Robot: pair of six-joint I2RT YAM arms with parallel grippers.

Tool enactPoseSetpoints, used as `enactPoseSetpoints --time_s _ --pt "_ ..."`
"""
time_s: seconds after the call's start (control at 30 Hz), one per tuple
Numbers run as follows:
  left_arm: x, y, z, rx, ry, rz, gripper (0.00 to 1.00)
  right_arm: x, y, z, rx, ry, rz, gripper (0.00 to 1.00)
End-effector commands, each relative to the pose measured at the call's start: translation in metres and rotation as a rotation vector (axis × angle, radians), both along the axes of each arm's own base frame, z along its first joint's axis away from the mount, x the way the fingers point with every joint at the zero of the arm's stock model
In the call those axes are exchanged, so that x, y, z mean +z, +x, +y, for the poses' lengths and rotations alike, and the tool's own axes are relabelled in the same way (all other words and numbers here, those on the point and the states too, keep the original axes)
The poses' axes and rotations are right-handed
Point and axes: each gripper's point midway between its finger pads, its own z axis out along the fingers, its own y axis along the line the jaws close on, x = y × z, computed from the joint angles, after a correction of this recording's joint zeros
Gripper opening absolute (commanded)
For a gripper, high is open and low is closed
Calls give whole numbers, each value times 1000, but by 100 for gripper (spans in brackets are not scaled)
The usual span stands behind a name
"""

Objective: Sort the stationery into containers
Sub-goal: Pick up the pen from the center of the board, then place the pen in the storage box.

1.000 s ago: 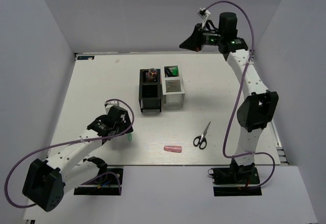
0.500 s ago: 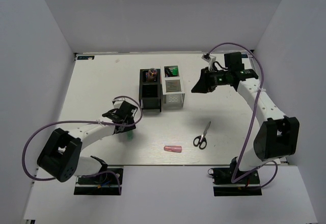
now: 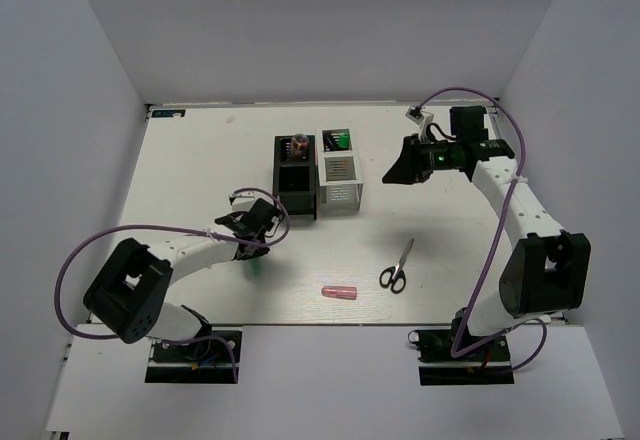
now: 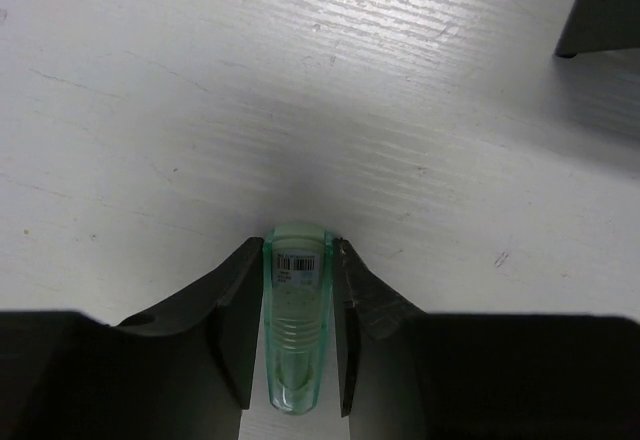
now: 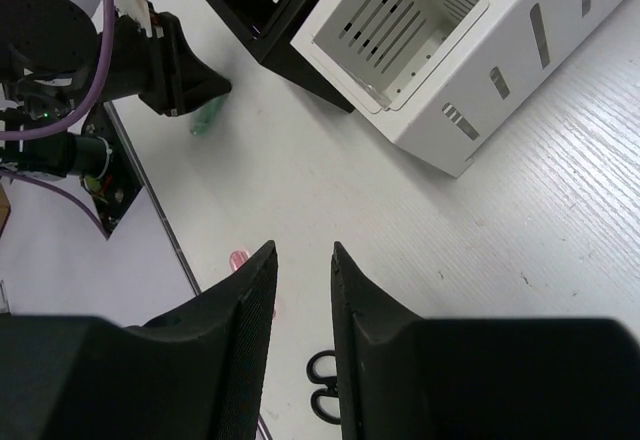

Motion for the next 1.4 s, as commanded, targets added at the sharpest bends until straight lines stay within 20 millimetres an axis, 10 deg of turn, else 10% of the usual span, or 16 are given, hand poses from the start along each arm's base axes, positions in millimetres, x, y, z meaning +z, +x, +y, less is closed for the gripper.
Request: enactPoseSetpoints --time_s 0.0,0.1,0.17,0.27,0.33,0.37,0.43,0.7,0.9,1.1,1.37 --pt "-10 -23 11 12 18 72 20 13 -6 -1 7 40 -24 32" --pt "7 -16 -2 -16 -40 42 3 13 -7 -4 6 41 -18 42" --pt "26 -12 -11 -59 -86 19 0 10 -14 -4 38 37 -16 90" --pt "76 9 -33 -154 -152 -73 0 9 -24 -6 76 41 -27 90" --pt "125 30 -53 -227 -210 -172 0 5 -30 -6 111 31 -44 71" --pt "138 36 -56 -282 -191 -202 0 5 -36 -5 135 46 -36 1" --pt "190 61 -78 -342 -249 -340 0 -3 -43 -6 171 37 -57 0" --pt "284 135 -136 -653 -164 -798 0 -20 -59 -8 264 33 -147 11" --pt "268 164 -164 -753 -7 -900 0 -21 -63 -5 294 68 -138 16" --pt "249 176 -159 -712 62 -991 0 -19 -68 -5 336 96 -198 44" --pt "218 179 -144 -672 22 -965 0 -19 -71 -8 334 125 -202 46"
